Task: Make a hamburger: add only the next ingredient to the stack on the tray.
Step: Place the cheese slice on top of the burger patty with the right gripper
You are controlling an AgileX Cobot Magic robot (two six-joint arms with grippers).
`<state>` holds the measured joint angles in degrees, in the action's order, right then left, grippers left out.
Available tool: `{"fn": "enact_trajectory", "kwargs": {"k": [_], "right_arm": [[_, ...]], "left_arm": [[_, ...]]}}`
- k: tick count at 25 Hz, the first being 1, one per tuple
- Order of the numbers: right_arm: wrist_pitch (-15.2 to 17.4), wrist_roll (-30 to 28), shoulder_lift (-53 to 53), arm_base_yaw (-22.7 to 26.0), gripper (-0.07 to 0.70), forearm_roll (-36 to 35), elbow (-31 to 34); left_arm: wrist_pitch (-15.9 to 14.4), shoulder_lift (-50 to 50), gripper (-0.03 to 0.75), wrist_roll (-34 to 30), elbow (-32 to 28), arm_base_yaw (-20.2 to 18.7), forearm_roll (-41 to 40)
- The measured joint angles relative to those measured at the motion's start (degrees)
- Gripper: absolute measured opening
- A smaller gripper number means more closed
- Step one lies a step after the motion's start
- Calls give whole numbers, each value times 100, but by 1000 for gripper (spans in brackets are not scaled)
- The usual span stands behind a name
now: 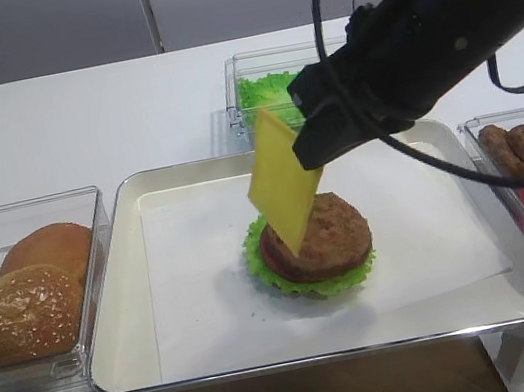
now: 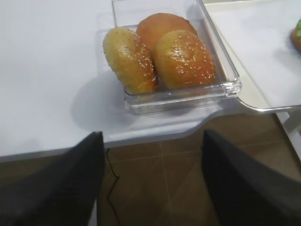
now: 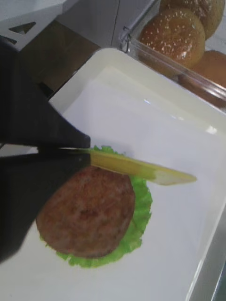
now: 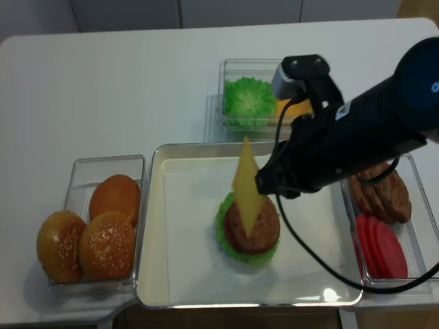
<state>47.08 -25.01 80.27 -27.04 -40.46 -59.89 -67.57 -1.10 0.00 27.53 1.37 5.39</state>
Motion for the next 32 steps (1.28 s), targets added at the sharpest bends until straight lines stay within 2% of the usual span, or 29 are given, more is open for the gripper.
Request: {"fn": "enact_trajectory", "kwargs": {"k": [5, 11, 18, 21, 26, 32], "right_arm": [[-141, 0, 95, -168, 10, 21, 0], [-202, 227, 455, -168, 10, 716, 0], [-139, 680, 631, -168, 10, 1330, 0], [-4, 953, 635, -168, 10, 1549, 0], [236, 1322, 635, -168, 10, 1573, 0], [236, 1408, 635, -168, 10, 1583, 0]], "left_arm": [[0, 0, 477, 0, 0, 0, 0], [0, 0, 477, 0, 0, 0, 0], [0, 0, 477, 0, 0, 0, 0], [0, 0, 477, 0, 0, 0, 0], [0, 0, 477, 0, 0, 0, 0], [0, 0, 477, 0, 0, 0, 0]]}}
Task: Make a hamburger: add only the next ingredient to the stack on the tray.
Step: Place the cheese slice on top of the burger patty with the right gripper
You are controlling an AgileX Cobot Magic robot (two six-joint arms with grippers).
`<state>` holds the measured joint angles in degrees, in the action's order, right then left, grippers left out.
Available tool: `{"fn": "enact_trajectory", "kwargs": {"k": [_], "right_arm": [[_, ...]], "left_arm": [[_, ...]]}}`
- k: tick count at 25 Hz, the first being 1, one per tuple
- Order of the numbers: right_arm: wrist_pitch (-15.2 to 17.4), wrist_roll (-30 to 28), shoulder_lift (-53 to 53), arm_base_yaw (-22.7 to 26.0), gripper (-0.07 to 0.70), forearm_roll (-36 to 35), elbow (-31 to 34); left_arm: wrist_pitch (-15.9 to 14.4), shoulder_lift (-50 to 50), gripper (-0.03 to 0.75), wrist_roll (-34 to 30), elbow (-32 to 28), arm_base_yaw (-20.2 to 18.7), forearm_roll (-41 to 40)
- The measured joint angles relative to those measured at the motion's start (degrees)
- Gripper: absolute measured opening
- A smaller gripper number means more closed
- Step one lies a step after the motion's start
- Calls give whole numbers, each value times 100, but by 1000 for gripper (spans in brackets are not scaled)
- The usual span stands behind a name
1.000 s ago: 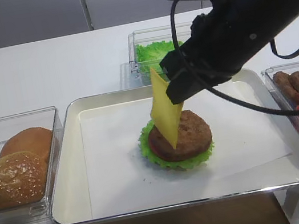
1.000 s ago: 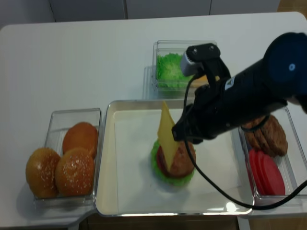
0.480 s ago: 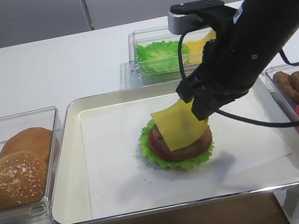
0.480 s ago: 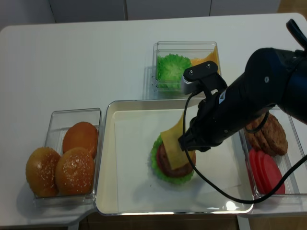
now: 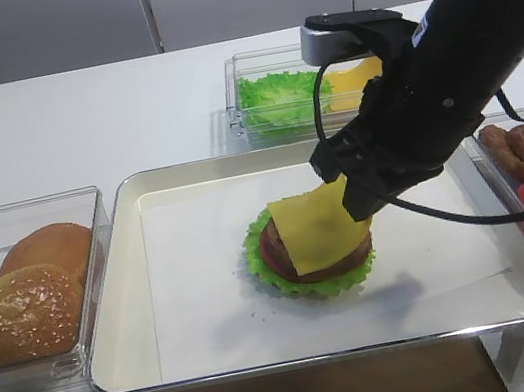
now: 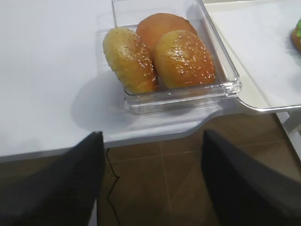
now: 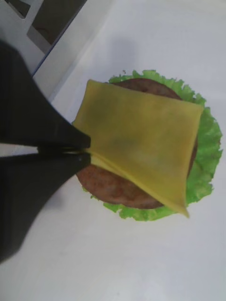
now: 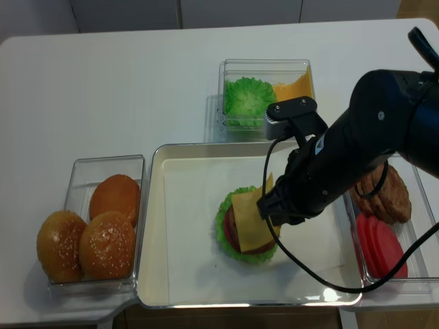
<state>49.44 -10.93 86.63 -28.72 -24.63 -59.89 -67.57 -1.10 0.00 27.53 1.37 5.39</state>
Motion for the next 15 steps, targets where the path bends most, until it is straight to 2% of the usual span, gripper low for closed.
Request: {"fn": "enact_trajectory", "kwargs": {"k": [3, 5, 7, 11, 15], "right_arm": [[0, 3, 0, 0, 16, 35, 0], [0, 13, 0, 0, 51, 43, 0], [0, 79, 0, 0, 139, 142, 0], [21, 414, 0, 0, 382, 607, 0], [153, 662, 0, 0, 545, 1230, 0]], "left_arm": [[0, 0, 477, 0, 0, 0, 0], [0, 0, 477, 0, 0, 0, 0], [0, 0, 477, 0, 0, 0, 0], [0, 0, 477, 0, 0, 0, 0], [0, 0, 477, 0, 0, 0, 0]]}}
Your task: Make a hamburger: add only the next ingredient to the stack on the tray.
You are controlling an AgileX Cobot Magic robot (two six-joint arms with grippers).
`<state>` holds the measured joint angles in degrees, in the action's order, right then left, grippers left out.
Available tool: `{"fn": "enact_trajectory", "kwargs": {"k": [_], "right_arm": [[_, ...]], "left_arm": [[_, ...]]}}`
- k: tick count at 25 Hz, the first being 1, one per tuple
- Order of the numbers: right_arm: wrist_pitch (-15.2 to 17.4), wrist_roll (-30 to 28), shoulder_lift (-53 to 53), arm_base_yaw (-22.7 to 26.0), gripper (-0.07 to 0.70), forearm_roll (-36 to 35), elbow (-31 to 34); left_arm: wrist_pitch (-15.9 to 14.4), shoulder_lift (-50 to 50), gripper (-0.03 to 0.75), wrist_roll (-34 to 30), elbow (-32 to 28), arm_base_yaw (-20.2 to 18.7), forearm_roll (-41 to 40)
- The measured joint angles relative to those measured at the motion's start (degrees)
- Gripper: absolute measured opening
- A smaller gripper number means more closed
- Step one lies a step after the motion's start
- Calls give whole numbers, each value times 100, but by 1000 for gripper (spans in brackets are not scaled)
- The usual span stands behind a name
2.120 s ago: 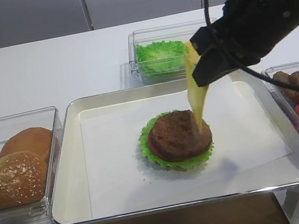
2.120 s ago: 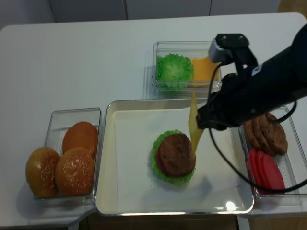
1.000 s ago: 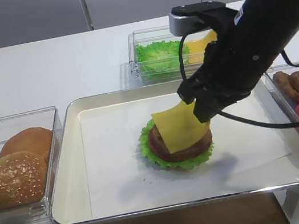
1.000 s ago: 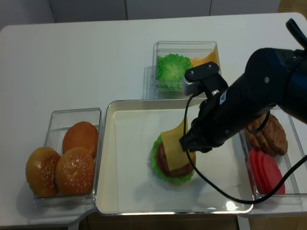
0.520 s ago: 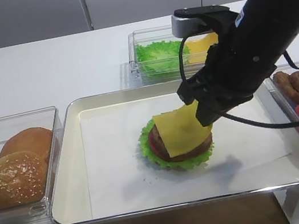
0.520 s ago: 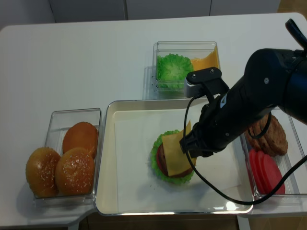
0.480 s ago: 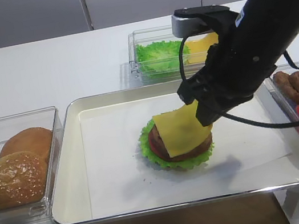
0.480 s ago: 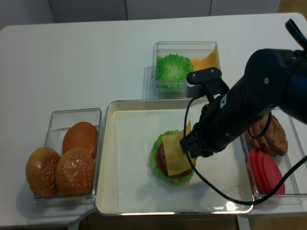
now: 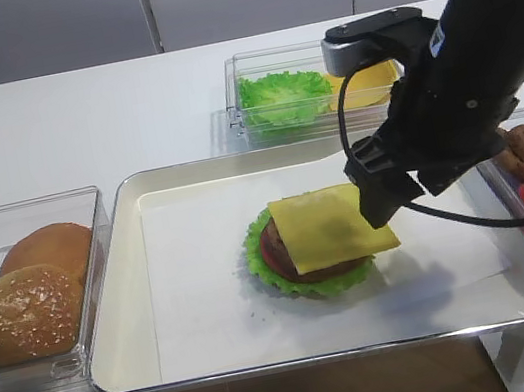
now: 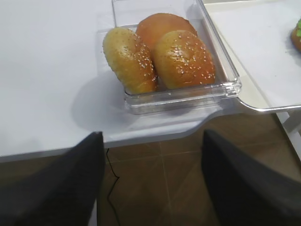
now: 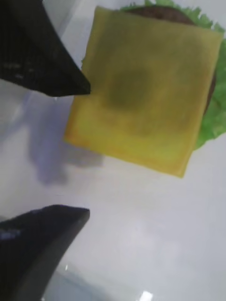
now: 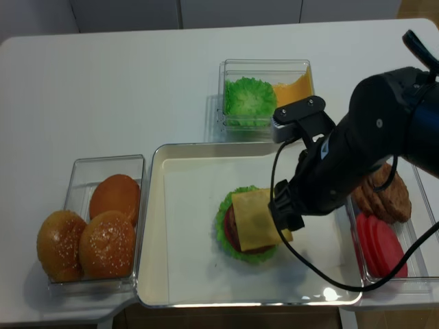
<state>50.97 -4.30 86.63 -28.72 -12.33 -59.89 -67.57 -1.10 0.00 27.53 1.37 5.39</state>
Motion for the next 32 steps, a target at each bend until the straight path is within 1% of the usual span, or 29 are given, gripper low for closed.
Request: {"fn": "enact_trajectory", "kwargs": {"k": [3, 7, 12, 14, 17, 19, 23, 24, 26, 28, 32], "right_arm": [[189, 73, -40, 0, 576, 366, 0], [577, 75, -290, 0, 567, 544, 0], [1164, 9, -887, 0, 478, 777, 0], [1364, 58, -1196, 0, 437, 918, 0], [1601, 78, -1628, 75, 399, 1036, 0], [1700, 78, -1871, 324, 391, 1036, 0], [1930, 67, -2250, 1254, 387, 1057, 0], [1964, 67, -2328, 1505, 386, 1070, 0], [2001, 79, -2467, 1856, 386, 1121, 0], [2013, 195, -2621, 2048, 386, 1158, 0], [2048, 430, -2977, 2100, 386, 1233, 0]], "left_arm": [[0, 0, 477, 0, 0, 0, 0], [0, 0, 477, 0, 0, 0, 0], [0, 0, 477, 0, 0, 0, 0], [0, 0, 477, 0, 0, 0, 0], [0, 0, 477, 0, 0, 0, 0], [0, 0, 477, 0, 0, 0, 0], [0, 0, 477, 0, 0, 0, 0], [0, 0, 477, 0, 0, 0, 0], [0, 0, 477, 0, 0, 0, 0], [0, 0, 477, 0, 0, 0, 0], [0, 0, 477, 0, 0, 0, 0]]}}
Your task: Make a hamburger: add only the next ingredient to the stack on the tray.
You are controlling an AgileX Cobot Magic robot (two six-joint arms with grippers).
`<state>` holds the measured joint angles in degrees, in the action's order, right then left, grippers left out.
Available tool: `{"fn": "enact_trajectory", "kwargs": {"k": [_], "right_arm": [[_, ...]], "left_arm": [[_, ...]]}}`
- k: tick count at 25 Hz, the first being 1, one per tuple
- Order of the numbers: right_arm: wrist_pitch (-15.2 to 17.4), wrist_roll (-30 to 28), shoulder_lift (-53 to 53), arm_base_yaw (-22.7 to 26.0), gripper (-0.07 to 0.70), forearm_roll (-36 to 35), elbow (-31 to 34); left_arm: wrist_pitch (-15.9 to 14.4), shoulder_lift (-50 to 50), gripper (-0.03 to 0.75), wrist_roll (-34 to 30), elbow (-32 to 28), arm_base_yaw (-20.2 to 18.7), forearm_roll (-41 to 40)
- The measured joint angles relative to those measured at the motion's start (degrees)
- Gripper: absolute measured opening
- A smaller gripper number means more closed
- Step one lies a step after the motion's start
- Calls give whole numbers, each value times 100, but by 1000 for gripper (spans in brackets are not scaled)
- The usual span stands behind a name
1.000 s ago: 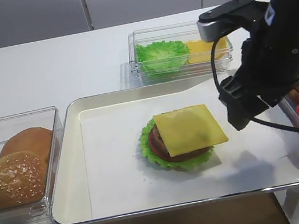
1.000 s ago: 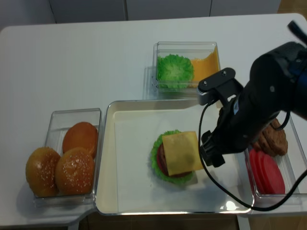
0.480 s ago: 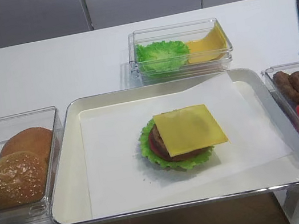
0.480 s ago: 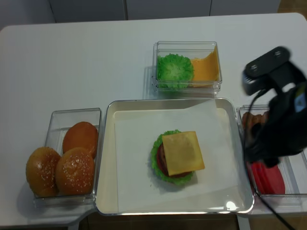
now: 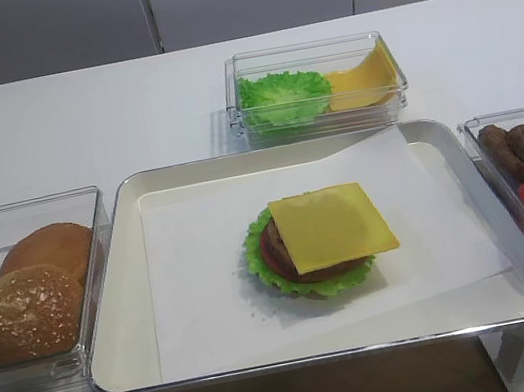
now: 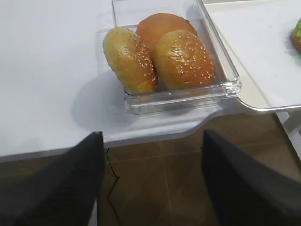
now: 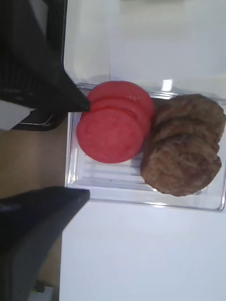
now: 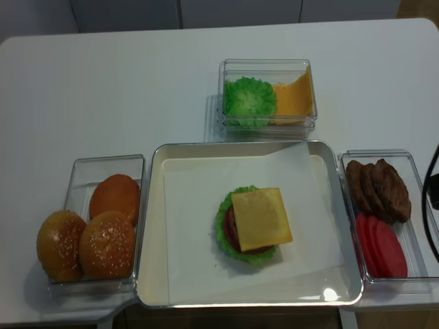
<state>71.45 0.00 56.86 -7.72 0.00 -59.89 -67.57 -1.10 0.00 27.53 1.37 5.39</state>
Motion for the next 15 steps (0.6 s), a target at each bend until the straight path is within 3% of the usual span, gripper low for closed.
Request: {"fn": "enact_trajectory", "kwargs": {"k": [4, 15], "right_arm": [[23, 339, -621, 0, 386, 196, 0], [148, 500, -3160, 12, 378, 68, 0]], "left_arm": [[0, 0, 477, 0, 0, 0, 0], [0, 0, 477, 0, 0, 0, 0]]}}
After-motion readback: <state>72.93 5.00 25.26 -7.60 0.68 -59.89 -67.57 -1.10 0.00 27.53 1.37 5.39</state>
